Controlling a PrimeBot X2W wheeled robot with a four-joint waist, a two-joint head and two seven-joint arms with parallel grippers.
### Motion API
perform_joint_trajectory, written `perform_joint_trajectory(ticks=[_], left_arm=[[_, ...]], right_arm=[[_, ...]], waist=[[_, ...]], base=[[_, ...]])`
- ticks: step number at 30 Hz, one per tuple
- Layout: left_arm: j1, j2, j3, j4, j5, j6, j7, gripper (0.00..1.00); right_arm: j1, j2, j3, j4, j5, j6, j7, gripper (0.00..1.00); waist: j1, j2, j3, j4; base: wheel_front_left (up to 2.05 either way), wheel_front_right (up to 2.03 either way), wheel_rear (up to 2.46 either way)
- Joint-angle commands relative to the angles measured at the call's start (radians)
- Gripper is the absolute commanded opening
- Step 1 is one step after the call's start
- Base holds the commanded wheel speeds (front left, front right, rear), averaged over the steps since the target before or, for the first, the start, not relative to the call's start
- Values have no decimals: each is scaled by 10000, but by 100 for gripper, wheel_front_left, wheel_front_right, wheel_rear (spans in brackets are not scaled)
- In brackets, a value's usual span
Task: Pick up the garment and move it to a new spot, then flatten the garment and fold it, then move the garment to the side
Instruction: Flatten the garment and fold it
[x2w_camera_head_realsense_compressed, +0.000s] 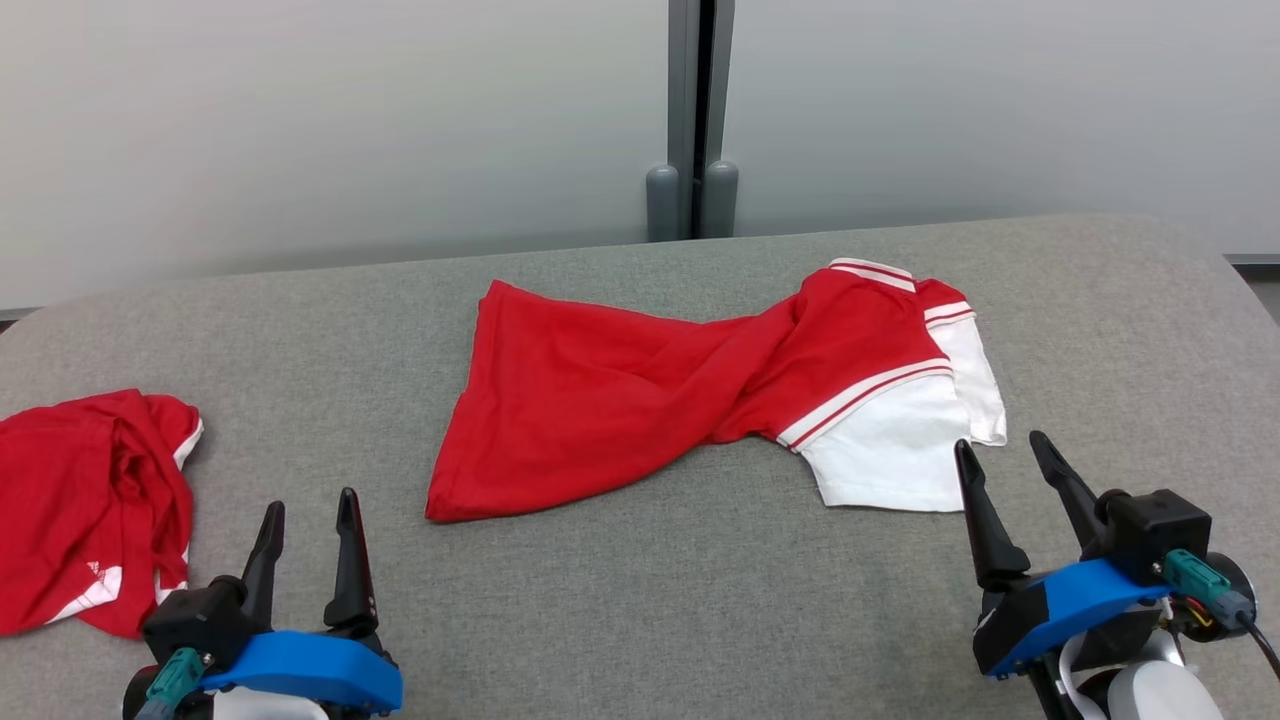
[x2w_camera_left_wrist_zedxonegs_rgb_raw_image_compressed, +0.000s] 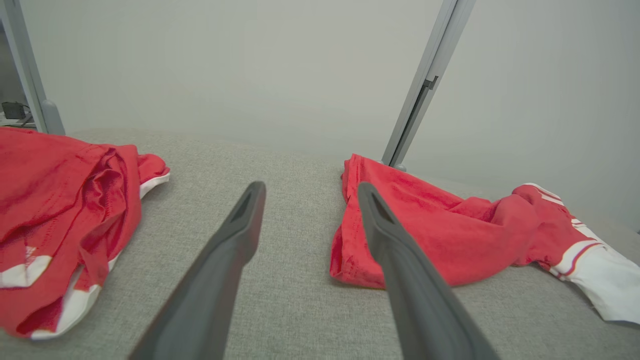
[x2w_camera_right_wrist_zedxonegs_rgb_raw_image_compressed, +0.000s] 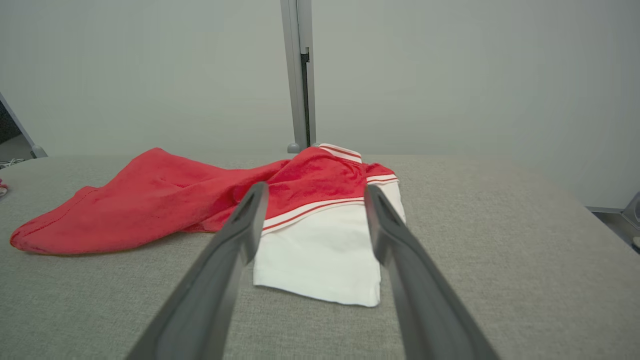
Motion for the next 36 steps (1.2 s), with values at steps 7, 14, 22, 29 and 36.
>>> perform_joint_trajectory(ticks=[7,14,22,29,36], left_arm=[[71,48,35,-97,20,87,-46,100],[35,86,-35,-125,65,174,0,100],[-553,117,-577,322,317,103,696,100],[-1741,-47,-794,1700,319,58,1176,100],[-2542,-48,-783,2954,401,206,1097,100]], right_arm=[[183,41,6,-285,-98,5,198,100],[191,41,105,-416,4,5,302,100],[-374,34,-36,-177,-247,5,919,100],[-1302,35,-158,940,-509,5,1370,100],[-2274,26,-173,2332,-749,5,1554,100]], waist=[[2,0,69,20],[2,0,183,23],[2,0,706,-123],[2,0,1543,-424],[2,0,2219,-671]], base=[[0,0,0],[0,0,0],[0,0,0],[0,0,0],[0,0,0]])
